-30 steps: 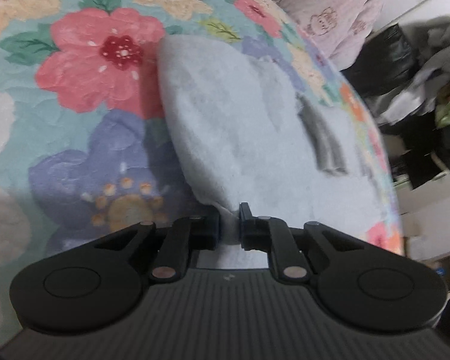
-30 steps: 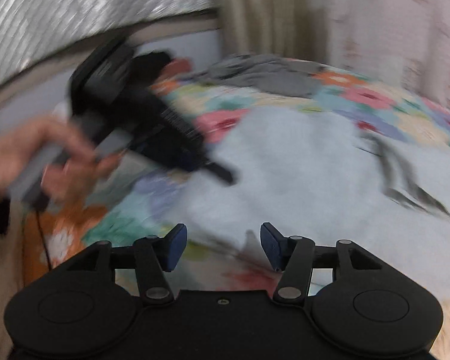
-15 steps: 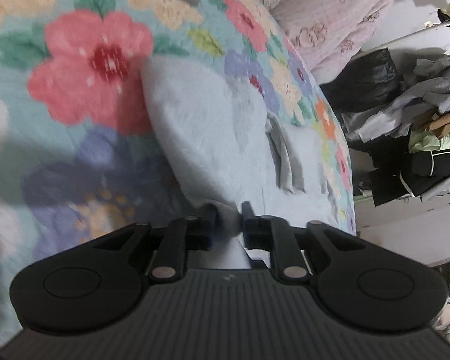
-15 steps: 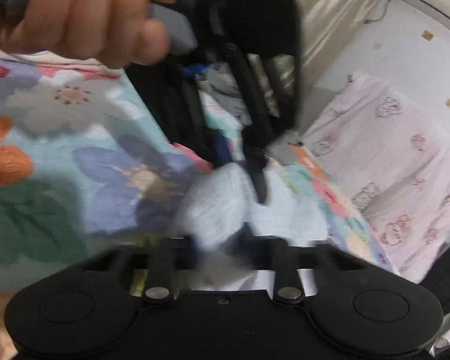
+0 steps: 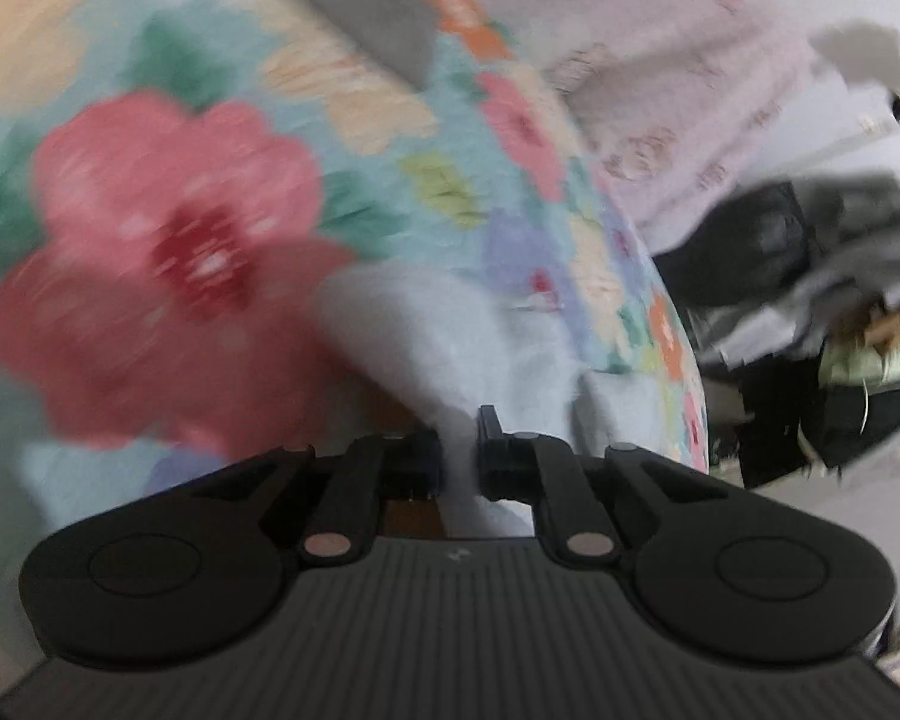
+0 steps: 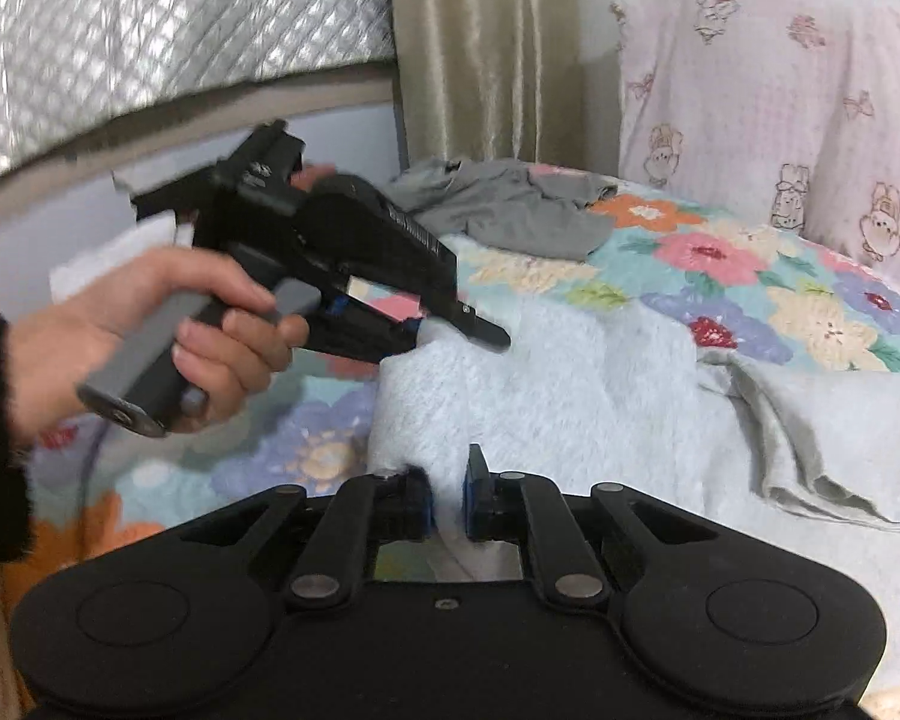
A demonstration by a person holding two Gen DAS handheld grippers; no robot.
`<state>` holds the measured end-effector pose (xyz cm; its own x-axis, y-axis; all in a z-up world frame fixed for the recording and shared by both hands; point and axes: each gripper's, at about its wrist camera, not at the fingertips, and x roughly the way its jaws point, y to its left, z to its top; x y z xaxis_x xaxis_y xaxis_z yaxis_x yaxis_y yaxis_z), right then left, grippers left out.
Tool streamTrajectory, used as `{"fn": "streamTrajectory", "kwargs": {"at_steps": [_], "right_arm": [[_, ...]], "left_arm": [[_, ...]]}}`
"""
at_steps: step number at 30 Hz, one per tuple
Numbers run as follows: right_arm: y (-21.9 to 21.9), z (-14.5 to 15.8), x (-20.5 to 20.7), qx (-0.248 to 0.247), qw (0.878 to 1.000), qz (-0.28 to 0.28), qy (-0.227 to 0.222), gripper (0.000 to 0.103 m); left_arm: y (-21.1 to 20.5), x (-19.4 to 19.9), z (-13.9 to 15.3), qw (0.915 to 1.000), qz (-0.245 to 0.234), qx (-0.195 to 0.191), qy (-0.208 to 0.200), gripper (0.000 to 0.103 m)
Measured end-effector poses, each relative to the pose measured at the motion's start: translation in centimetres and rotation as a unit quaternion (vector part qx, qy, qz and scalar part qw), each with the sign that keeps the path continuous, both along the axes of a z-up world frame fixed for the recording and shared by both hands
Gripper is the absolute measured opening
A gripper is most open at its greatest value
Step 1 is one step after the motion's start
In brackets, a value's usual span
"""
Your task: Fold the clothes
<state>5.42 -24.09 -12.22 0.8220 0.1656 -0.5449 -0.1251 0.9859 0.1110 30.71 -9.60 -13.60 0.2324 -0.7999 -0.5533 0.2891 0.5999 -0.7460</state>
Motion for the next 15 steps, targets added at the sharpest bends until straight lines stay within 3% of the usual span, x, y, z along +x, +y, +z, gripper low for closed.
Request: {"fn": "streamTrajectory", "kwargs": {"at_steps": [3,8,12,15], "right_arm": [[-3.3,1.5,-0.9,0.054,0.998,-0.023,-0.022,0.011],[-10.1,4.0,-3.0,0.102,0.989,-0.092,-0.063,0.011],[-16.0,4.2,-5.3,0.095,0.977,-0.177,-0.072,0.011],[-20.6,2.6,-6.2,0.11,0.959,-0.257,-0.045,0.012]], "left_arm": [[-3.1,-0.3,4.0,0.9992,-0.031,-0.004,-0.027,0.01],[-13.6,-2.3,9.9,0.9897,-0.116,0.025,-0.08,0.01],[-24.4,-4.0,9.6,0.9794,-0.173,0.048,-0.092,0.015],[-30.5,-5.2,6.9,0.9742,-0.199,0.056,-0.09,0.031]]}}
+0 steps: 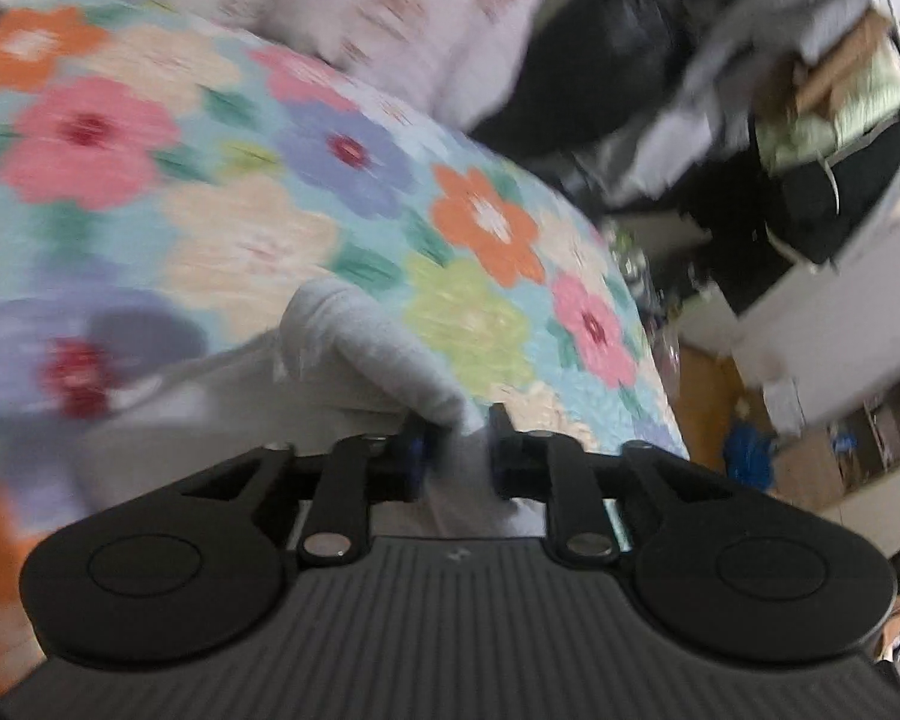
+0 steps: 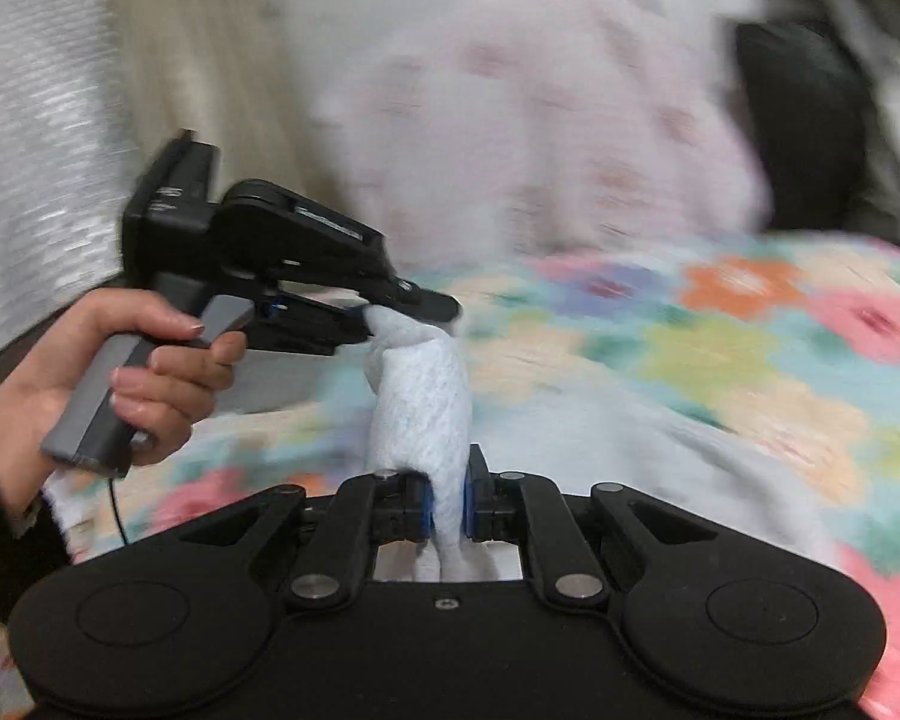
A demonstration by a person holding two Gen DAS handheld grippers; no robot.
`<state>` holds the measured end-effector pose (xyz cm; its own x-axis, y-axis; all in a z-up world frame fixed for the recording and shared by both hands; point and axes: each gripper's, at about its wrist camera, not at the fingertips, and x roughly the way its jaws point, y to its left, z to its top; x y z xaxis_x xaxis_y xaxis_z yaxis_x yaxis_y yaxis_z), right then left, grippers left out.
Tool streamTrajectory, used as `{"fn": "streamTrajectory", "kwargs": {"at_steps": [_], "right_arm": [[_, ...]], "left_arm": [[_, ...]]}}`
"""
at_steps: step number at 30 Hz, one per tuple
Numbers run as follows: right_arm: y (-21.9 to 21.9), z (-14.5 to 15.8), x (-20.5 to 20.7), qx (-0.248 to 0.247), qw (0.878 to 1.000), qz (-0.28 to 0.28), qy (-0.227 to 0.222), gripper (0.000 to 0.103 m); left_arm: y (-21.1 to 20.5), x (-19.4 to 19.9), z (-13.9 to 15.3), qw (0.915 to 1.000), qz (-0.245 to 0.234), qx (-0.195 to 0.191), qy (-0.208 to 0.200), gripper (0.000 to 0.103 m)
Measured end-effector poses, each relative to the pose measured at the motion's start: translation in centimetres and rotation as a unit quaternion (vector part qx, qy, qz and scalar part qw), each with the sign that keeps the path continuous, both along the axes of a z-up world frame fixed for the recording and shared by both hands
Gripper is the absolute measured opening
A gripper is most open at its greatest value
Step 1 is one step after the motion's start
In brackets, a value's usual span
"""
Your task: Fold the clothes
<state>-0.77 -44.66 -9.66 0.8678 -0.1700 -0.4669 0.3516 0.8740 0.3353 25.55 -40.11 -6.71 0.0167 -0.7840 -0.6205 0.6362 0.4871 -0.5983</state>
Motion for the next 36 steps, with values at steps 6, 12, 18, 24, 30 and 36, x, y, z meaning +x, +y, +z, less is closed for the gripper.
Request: {"fn": "streamTrajectory", "kwargs": {"at_steps": [6,12,18,24,30,36], "right_arm": [[-5.2,-5.2,-0.1,0.041,0.996,-0.059,0.053,0.016],[-6.2,-6.0,0.2,0.062,0.995,-0.066,0.032,0.044],[-4.9,-3.5,-1.0,-0.038,0.996,-0.069,0.044,0.01],[-5.3,-6.2,-0.4,-0.124,0.973,-0.116,0.158,0.016],[-6.3,-4.5,-2.5,-0.102,0.979,-0.114,0.131,0.025],[-6.6,-3.6,-3.1,-0.04,0.995,-0.054,0.077,0.049]], "left_arm": [[-2.0,-1.0,-2.5,0.9998,-0.009,0.004,-0.019,0.038],[1.3,-0.8,-2.4,0.9971,-0.011,0.033,-0.068,0.044],[3.4,-1.9,-4.5,0.9951,-0.01,0.068,-0.07,0.046],[4.8,-4.4,-4.9,0.9909,0.0,0.086,-0.103,0.046],[8.7,-8.2,-3.7,0.9948,-0.002,0.05,-0.088,0.061],[11.6,-12.0,-6.3,0.9961,0.021,0.073,-0.045,0.079]]}}
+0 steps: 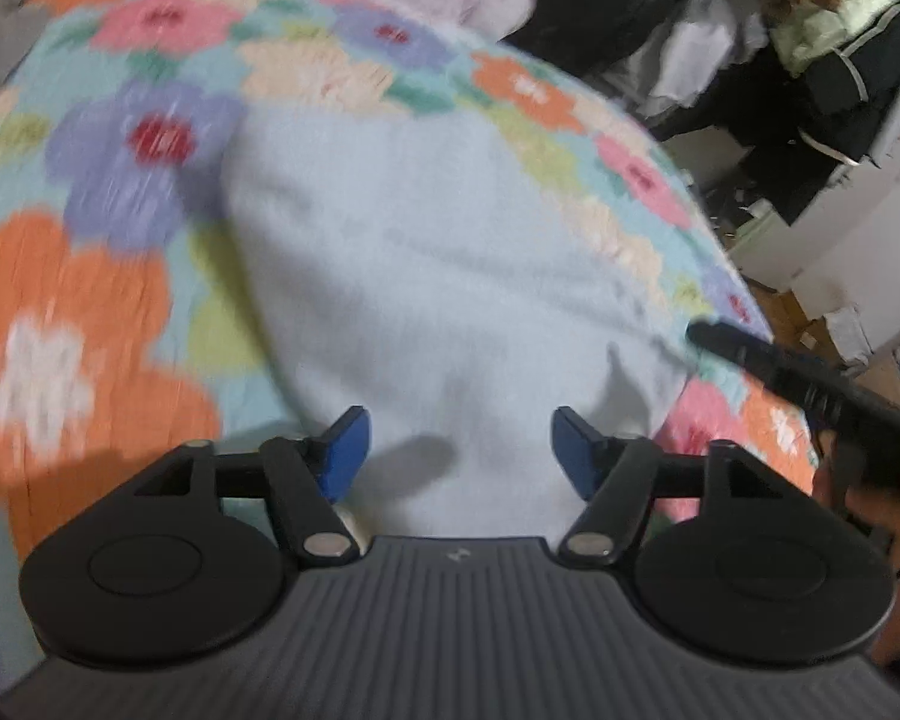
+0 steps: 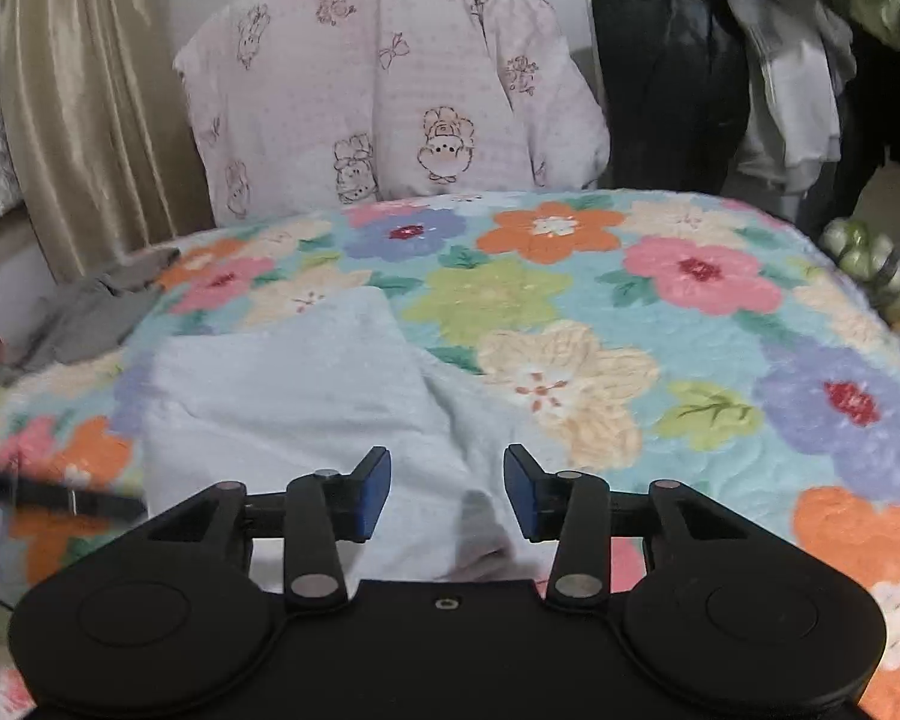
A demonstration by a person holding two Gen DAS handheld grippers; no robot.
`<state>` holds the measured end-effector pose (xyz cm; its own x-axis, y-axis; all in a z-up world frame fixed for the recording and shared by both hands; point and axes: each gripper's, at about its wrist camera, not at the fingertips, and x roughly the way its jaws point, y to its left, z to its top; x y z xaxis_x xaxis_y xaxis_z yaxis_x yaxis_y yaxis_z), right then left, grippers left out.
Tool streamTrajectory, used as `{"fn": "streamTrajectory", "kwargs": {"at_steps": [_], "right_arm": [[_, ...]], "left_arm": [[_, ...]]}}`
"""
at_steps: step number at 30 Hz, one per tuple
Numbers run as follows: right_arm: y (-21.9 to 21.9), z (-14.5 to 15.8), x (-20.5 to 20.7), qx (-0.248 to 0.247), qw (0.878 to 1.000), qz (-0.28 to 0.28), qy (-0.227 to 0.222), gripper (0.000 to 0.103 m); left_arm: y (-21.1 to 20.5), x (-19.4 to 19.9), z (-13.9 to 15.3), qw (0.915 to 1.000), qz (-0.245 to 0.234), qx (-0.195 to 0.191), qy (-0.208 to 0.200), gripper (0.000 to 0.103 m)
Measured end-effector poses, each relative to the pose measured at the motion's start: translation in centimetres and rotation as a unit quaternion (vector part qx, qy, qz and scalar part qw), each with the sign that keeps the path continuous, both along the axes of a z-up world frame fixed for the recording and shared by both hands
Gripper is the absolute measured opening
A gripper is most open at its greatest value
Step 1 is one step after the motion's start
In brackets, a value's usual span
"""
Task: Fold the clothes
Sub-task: 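Lower the shirt and open both grippers above the folded bundle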
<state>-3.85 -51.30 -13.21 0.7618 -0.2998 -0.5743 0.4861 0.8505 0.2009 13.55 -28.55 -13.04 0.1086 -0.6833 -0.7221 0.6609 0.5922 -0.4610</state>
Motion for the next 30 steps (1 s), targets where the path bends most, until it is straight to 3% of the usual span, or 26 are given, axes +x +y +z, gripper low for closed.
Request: {"fn": "streamTrajectory", "kwargs": {"at_steps": [1,3,4,5,6,7,8,9,13,16,19,21,23,24,30], "right_arm": [[-0.2,-0.4,0.3,0.007,1.0,0.006,0.005,0.052],[-0.7,-1.5,1.3,0.019,0.999,0.023,0.022,0.054],[-0.9,-2.0,1.9,0.018,0.999,0.034,0.029,0.054],[-1.0,-2.5,2.6,0.014,0.998,0.048,0.035,0.055],[-1.1,-2.9,3.2,0.012,0.997,0.062,0.044,0.058],[-1.2,-3.3,3.8,0.012,0.995,0.077,0.056,0.056],[-1.0,-3.4,4.1,0.0,0.994,0.087,0.064,0.047],[-0.6,-3.3,4.2,-0.017,0.993,0.094,0.07,0.008],[0.4,-1.7,2.5,-0.051,0.993,0.095,0.05,0.005],[0.5,-2.6,2.5,-0.064,0.991,0.09,0.08,0.001],[0.2,-3.6,2.7,-0.057,0.99,0.086,0.097,0.002],[-0.1,-2.6,2.6,-0.047,0.991,0.096,0.078,0.008],[-0.4,-1.4,2.5,-0.036,0.992,0.108,0.052,0.026],[-0.7,-0.8,2.7,-0.027,0.992,0.116,0.042,0.038],[-3.9,-0.3,8.8,0.01,0.988,0.143,0.064,0.043]], "left_arm": [[0.1,-0.2,-0.8,0.9999,0.009,0.007,0.008,0.083],[0.1,-0.5,-2.2,0.9994,0.024,0.016,0.016,0.08],[0.1,-0.7,-2.7,0.9994,0.029,0.013,0.016,0.069],[0.1,-0.9,-2.9,0.9995,0.026,0.007,0.014,0.032],[0.0,-1.1,-3.0,0.9995,0.022,0.002,0.02,0.017],[0.2,-1.2,-3.0,0.9993,0.026,-0.003,0.028,0.011],[0.4,-1.4,-2.8,0.9992,0.031,-0.006,0.026,0.008],[0.7,-1.7,-2.3,0.9993,0.033,-0.007,0.017,0.008],[1.6,-2.1,-1.5,0.9989,0.04,-0.004,0.025,0.007],[1.2,-2.1,-2.9,0.9986,0.035,0.027,0.03,0.008],[1.6,-1.7,-2.1,0.9989,0.026,0.021,0.034,0.012],[2.2,-1.2,-0.6,0.9996,0.021,0.013,0.014,0.015],[2.4,0.2,0.6,0.9996,0.028,-0.001,-0.006,0.034],[2.5,0.9,1.1,0.9993,0.031,-0.009,-0.016,0.038],[-0.1,6.6,1.9,0.9981,0.04,-0.023,-0.041,0.038]]}}
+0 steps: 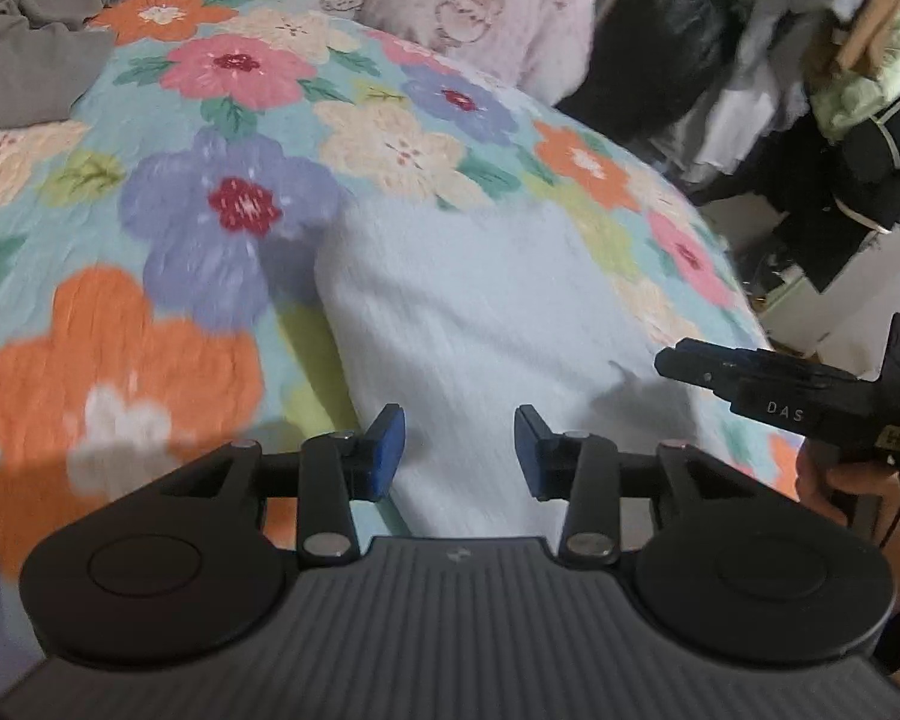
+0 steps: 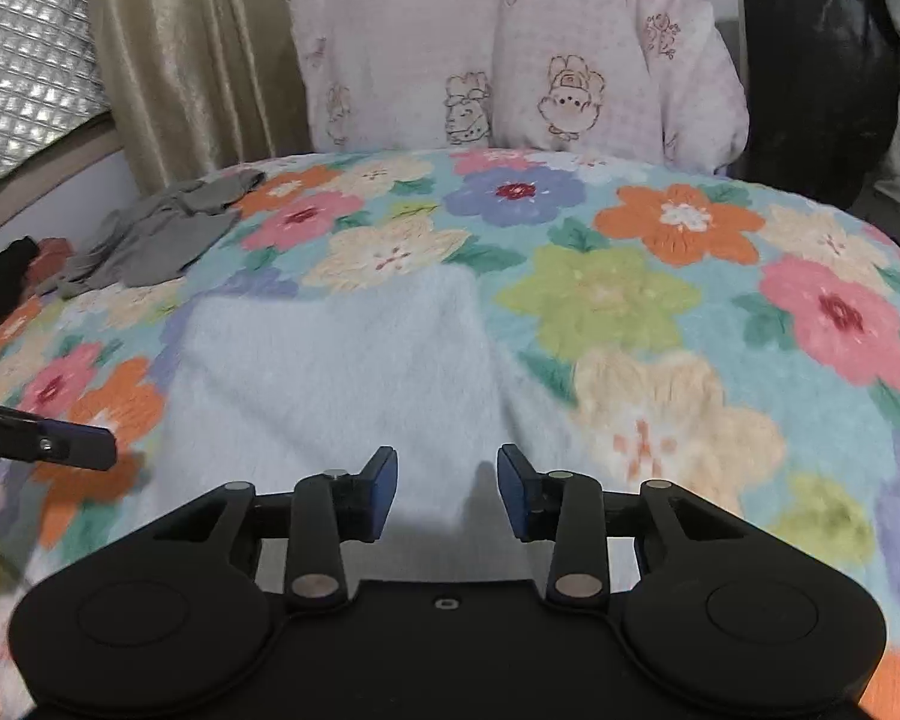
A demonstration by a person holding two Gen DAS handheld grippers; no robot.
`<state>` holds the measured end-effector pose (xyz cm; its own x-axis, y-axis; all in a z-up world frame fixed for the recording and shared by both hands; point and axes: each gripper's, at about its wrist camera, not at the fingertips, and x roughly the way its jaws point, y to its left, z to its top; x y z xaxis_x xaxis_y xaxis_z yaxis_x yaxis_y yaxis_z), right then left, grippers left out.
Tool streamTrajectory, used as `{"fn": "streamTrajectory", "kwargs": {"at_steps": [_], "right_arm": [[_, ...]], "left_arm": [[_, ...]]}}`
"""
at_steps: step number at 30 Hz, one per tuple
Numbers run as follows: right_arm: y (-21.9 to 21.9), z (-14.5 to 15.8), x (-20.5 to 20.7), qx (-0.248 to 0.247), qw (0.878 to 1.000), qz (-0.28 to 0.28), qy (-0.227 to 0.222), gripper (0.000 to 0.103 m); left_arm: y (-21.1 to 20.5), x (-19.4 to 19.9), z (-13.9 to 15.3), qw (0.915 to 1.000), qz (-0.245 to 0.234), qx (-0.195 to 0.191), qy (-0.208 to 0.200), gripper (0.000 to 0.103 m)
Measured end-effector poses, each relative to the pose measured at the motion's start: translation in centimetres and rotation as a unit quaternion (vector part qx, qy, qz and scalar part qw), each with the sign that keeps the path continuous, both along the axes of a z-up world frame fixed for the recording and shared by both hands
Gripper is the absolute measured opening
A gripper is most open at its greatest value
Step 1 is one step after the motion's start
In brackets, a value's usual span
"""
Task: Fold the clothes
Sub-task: 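Lower the shirt and open both grippers above the folded bundle, then grasp the folded grey shirt bundle with both grippers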
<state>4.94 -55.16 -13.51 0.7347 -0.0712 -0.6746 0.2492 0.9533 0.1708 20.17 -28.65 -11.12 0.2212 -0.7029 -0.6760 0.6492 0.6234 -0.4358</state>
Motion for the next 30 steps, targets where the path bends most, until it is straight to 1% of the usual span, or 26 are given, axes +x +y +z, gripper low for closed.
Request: {"fn": "streamTrajectory", "kwargs": {"at_steps": [1,3,5,6,7,9,11,12,14,15,16,17,18,19,20,21,22,23,24,25,27,30], "right_arm": [[-0.8,-0.5,1.6,0.019,1.0,0.01,0.018,0.043],[-2.3,-2.0,4.0,0.048,0.998,0.007,0.04,0.044],[-3.3,-3.2,5.6,0.063,0.997,0.008,0.043,0.044],[-3.3,-3.4,5.9,0.059,0.998,0.015,0.03,0.033],[-3.2,-3.3,5.9,0.053,0.998,0.025,0.016,0.012],[-3.3,-2.6,5.6,0.043,0.999,0.024,-0.002,0.01],[-3.2,-1.7,5.0,0.016,1.0,0.018,-0.019,0.008],[-3.1,-1.5,5.0,0.0,1.0,0.018,-0.02,0.008],[-3.3,-2.1,5.5,-0.005,1.0,0.018,0.003,0.01],[-3.3,-2.3,5.6,-0.014,1.0,0.01,0.013,0.015],[-3.2,-2.3,5.4,-0.029,0.999,-0.001,0.021,0.026],[-3.1,-2.0,4.8,-0.035,0.999,-0.013,0.023,0.03],[-3.0,-1.5,4.0,-0.034,0.999,-0.025,0.022,0.033],[-2.9,-0.9,3.1,-0.034,0.999,-0.038,0.021,0.041],[-2.9,-0.5,2.0,-0.022,0.998,-0.054,0.022,0.046],[-3.1,0.0,0.8,-0.005,0.997,-0.073,0.024,0.051],[-3.3,0.4,-0.7,0.026,0.996,-0.088,0.022,0.052],[-3.4,0.7,-2.2,0.065,0.993,-0.094,0.019,0.054],[-3.6,0.8,-3.7,0.106,0.989,-0.101,0.024,0.062],[-3.5,0.6,-5.0,0.138,0.984,-0.111,0.03,0.065],[-3.3,0.1,-7.6,0.192,0.972,-0.133,0.04,0.065],[-2.8,-2.0,-10.4,0.289,0.948,-0.127,0.052,0.065]], "left_arm": [[-0.7,0.8,-0.2,1.0,-0.003,0.001,-0.004,0.038],[-2.2,2.1,-0.5,0.9998,-0.007,0.006,-0.019,0.038],[-3.1,3.1,-0.8,0.9994,-0.006,0.009,-0.033,0.038],[-3.6,3.5,-0.9,0.9994,-0.002,0.011,-0.033,0.038],[-3.8,4.0,-1.1,0.9995,0.001,0.012,-0.028,0.038],[-4.1,4.5,-1.2,0.9996,0.004,0.011,-0.026,0.038],[-3.9,4.6,-1.2,0.9995,0.006,0.008,-0.031,0.038],[-3.9,4.6,-1.3,0.9995,0.008,0.008,-0.029,0.038],[-3.7,4.6,-1.2,0.9995,0.014,0.009,-0.028,0.038],[-3.6,4.5,-1.0,0.9993,0.018,0.01,-0.03,0.039],[-3.3,4.4,-0.7,0.999,0.022,0.011,-0.037,0.042],[-3.1,4.3,-0.4,0.9986,0.026,0.012,-0.046,0.048],[-2.8,4.3,-0.1,0.998,0.03,0.013,-0.054,0.051],[-2.5,4.3,0.2,0.9976,0.032,0.011,-0.06,0.056],[-2.1,4.7,0.2,0.998,0.029,0.005,-0.056,0.06],[-1.8,5.0,0.3,0.9984,0.024,-0.001,-0.05,0.062],[-1.6,5.4,0.0,0.9992,0.018,-0.004,-0.036,0.066],[-1.7,6.0,-0.5,0.9999,0.008,-0.003,-0.012,0.067],[-1.8,6.4,-0.9,1.0,0.003,0.0,0.004,0.067],[-1.9,6.7,-1.3,0.9999,0.0,0.003,0.011,0.067],[-2.2,7.2,-2.2,0.9997,-0.009,0.003,0.021,0.067],[-2.6,8.5,-3.6,0.9986,-0.004,-0.01,0.053,0.068]]}}
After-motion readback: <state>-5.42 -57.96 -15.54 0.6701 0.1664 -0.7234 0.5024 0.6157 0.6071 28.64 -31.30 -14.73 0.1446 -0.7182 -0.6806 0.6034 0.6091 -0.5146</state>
